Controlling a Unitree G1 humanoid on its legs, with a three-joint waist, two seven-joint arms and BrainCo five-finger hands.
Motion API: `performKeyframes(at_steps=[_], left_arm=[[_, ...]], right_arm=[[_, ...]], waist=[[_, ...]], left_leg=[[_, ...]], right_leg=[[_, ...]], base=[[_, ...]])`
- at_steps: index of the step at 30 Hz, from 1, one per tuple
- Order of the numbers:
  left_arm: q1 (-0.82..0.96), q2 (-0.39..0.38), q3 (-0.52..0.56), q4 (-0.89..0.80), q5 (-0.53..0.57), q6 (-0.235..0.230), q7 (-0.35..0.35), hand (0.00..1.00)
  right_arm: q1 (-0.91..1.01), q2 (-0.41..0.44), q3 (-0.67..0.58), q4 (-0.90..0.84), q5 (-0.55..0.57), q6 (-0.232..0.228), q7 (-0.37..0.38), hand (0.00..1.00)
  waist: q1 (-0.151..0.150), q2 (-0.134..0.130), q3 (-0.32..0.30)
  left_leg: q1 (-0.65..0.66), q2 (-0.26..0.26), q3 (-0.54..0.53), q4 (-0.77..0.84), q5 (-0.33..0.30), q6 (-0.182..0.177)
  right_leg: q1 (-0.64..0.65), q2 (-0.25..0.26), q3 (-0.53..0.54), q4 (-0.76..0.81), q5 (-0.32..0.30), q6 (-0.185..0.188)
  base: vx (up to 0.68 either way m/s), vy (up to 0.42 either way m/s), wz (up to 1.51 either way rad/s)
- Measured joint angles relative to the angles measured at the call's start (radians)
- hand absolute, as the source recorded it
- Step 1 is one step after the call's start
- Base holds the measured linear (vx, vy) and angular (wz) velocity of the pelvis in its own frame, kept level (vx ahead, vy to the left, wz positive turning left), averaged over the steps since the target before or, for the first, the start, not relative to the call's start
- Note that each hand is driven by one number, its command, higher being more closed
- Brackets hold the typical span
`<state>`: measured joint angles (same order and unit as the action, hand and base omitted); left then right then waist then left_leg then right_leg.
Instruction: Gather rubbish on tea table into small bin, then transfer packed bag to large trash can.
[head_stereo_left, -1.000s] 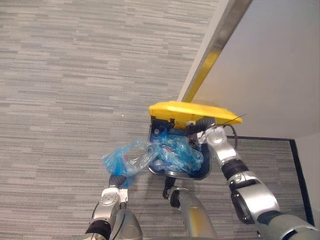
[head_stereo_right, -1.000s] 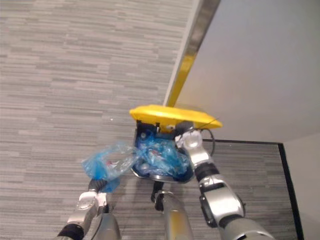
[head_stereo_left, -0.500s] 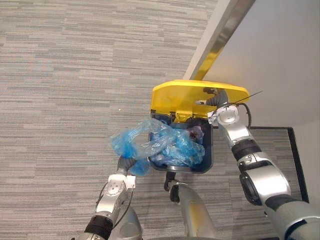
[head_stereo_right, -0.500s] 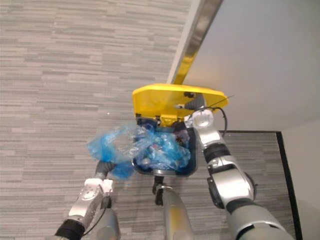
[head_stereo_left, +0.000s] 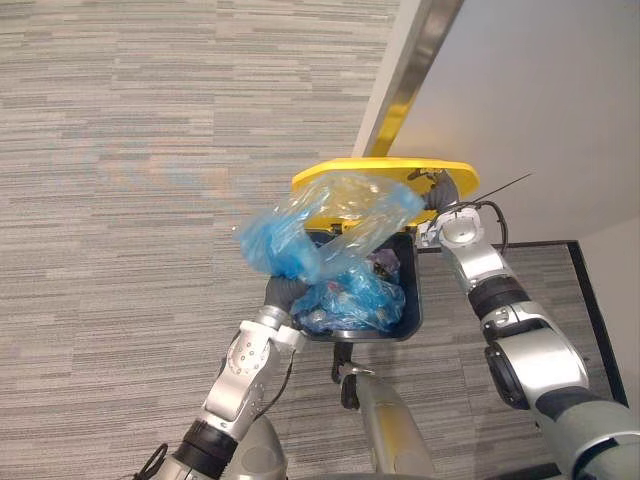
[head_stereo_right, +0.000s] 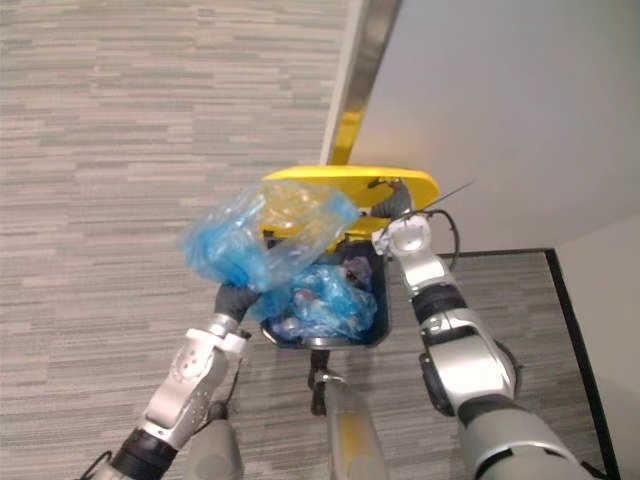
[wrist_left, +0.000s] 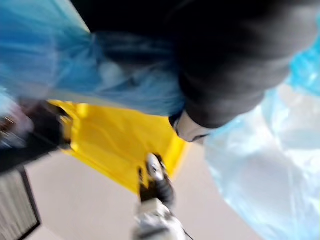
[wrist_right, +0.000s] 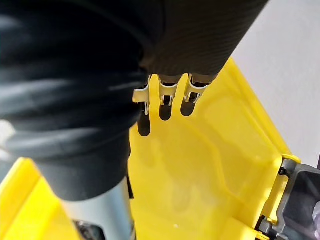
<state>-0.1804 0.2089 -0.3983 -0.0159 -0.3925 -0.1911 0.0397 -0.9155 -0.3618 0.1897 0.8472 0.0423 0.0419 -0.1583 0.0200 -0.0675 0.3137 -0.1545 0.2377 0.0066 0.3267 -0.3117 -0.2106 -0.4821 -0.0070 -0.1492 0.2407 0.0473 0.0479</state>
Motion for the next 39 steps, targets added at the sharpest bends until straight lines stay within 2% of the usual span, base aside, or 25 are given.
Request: performKeyframes(at_steps=[9,12,16,19,22,26,27,29,34,39], left_arm=[[-0.158,-0.017,-0.033,0.052,0.079,0.0,0.065,1.0],[-0.22,-0.028,-0.039,0.168,0.113,0.003,0.071,1.0],[-0.278,-0.031,-0.081,0.362,0.167,0.038,0.074,1.0],[-0.35,-0.044,-0.111,0.478,0.21,0.052,0.075,1.0],[-0.434,-0.066,-0.112,0.594,0.256,0.069,0.074,1.0],[-0.508,-0.08,-0.109,0.704,0.311,0.093,0.084,1.0],[-0.517,-0.082,-0.105,0.72,0.316,0.096,0.088,0.0],[-0.526,-0.093,-0.071,0.759,0.348,0.11,0.093,0.0],[-0.577,-0.139,-0.013,0.804,0.45,0.141,0.115,0.0],[-0.597,-0.152,-0.011,0.833,0.577,0.174,0.127,0.0]], right_arm=[[0.0,-0.003,0.003,-0.057,0.0,-0.004,-0.007,0.0],[0.0,-0.023,0.005,-0.125,0.001,-0.005,-0.01,0.0],[0.007,-0.034,0.012,-0.177,0.006,-0.006,-0.015,0.0],[0.015,-0.034,0.012,-0.245,0.008,-0.006,-0.038,0.0],[0.018,-0.033,0.013,-0.296,0.008,-0.018,-0.053,0.0],[0.019,-0.027,0.024,-0.369,0.008,-0.036,-0.06,0.0],[0.019,-0.023,0.028,-0.378,0.009,-0.038,-0.06,0.0],[0.019,0.011,0.036,-0.395,0.018,-0.038,-0.06,0.0],[0.019,0.032,0.053,-0.4,0.038,-0.051,-0.064,0.0],[0.015,0.041,0.084,-0.401,0.037,-0.055,-0.06,0.0]], waist=[[-0.017,0.014,0.009],[-0.017,0.014,0.009],[-0.022,0.013,0.011],[-0.022,0.012,0.035],[-0.019,0.004,0.06],[-0.019,0.001,0.061],[-0.019,0.001,0.062],[-0.015,0.0,0.062],[-0.017,0.0,0.062],[-0.014,-0.001,0.061]], left_leg=[[-0.027,0.018,0.006,0.002,-0.002,-0.004],[-0.077,0.016,0.01,0.016,-0.003,-0.007],[-0.126,0.034,0.012,0.052,-0.013,-0.023],[-0.162,0.041,0.011,0.089,-0.027,-0.028],[-0.2,0.054,0.011,0.134,-0.043,-0.032],[-0.262,0.061,0.018,0.15,-0.045,-0.036],[-0.267,0.065,0.023,0.151,-0.047,-0.04],[-0.262,0.08,0.042,0.149,-0.05,-0.045],[-0.262,0.088,0.055,0.139,-0.049,-0.047],[-0.254,0.087,0.069,0.127,-0.046,-0.052]], right_leg=[[-0.023,0.022,0.004,-0.018,0.02,-0.014],[-0.073,0.022,0.008,-0.018,0.022,-0.014],[-0.112,0.03,0.005,-0.003,0.033,-0.025],[-0.133,0.033,0.004,0.002,0.032,-0.024],[-0.154,0.042,0.003,0.001,0.033,-0.025],[-0.216,0.045,0.005,0.005,0.042,-0.033],[-0.225,0.05,0.005,0.006,0.044,-0.036],[-0.235,0.061,0.006,0.014,0.049,-0.043],[-0.248,0.068,0.011,0.018,0.048,-0.044],[-0.257,0.068,0.019,0.032,0.046,-0.047]], base=[[0.01,-0.013,-0.04],[-0.01,-0.028,-0.08],[0.01,-0.007,-0.06],[-0.02,0.0,-0.02],[-0.05,0.0,-0.08],[-0.01,-0.013,-0.09],[0.04,-0.012,-0.22],[0.07,-0.008,-0.22],[0.05,0.01,-0.06],[0.04,0.017,-0.05]])
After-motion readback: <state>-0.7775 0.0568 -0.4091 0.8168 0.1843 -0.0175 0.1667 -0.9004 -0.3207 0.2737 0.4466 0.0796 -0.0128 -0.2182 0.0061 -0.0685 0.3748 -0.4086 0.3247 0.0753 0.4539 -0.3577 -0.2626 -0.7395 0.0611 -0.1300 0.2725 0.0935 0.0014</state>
